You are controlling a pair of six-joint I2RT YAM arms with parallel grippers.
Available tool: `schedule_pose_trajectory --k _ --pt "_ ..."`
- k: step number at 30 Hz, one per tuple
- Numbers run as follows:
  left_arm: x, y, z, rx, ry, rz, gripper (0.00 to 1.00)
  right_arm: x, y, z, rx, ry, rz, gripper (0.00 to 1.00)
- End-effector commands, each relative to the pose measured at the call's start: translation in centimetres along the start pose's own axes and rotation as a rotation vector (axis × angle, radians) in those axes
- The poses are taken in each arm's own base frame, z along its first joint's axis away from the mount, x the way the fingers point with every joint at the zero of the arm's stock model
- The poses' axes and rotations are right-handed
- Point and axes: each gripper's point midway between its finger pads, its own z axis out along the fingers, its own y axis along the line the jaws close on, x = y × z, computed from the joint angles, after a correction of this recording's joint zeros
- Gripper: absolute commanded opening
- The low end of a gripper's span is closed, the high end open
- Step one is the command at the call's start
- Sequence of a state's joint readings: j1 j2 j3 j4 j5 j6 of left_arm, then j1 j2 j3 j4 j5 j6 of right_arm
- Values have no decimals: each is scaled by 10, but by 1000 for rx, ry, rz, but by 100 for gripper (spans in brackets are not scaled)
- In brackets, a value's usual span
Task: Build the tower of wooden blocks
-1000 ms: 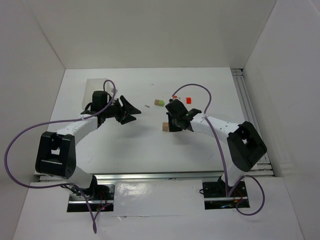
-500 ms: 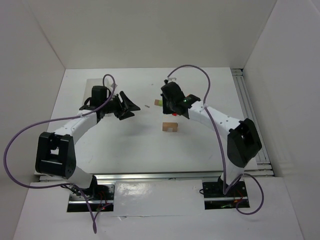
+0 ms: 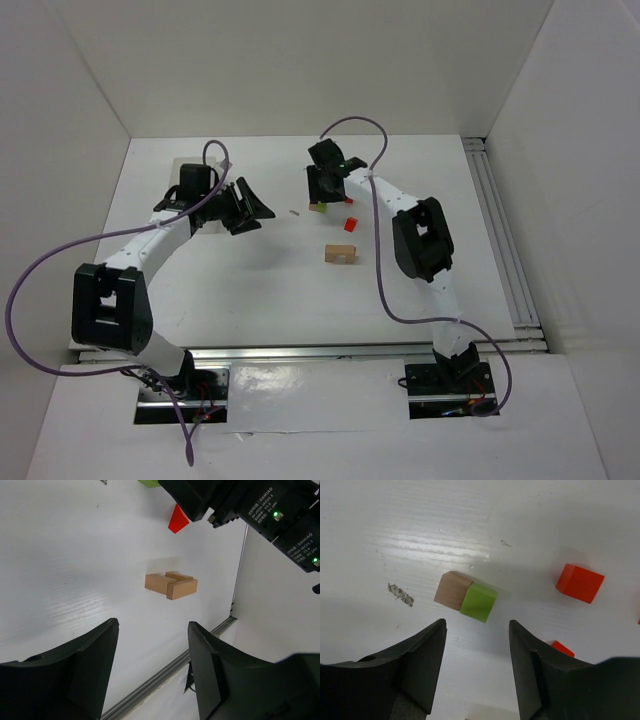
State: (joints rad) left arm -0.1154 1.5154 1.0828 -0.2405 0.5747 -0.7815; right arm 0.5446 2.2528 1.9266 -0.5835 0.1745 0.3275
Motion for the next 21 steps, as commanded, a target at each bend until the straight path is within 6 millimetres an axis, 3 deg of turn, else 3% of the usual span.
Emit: schedule_pose_trajectory --k 1,7,10,15,21 --pt "-3 0 1 11 15 24 70 -19 8 -4 -18 -18 -8 61" --pt "-1 4 5 8 33 13 70 -5 4 12 6 16 -14 61" --pt "-1 1 5 21 34 18 70 5 -12 21 43 43 2 57" --pt "0 4 7 16 40 13 70 4 -22 14 38 25 21 49" --pt "0 4 9 23 46 13 70 14 -24 19 22 63 25 49"
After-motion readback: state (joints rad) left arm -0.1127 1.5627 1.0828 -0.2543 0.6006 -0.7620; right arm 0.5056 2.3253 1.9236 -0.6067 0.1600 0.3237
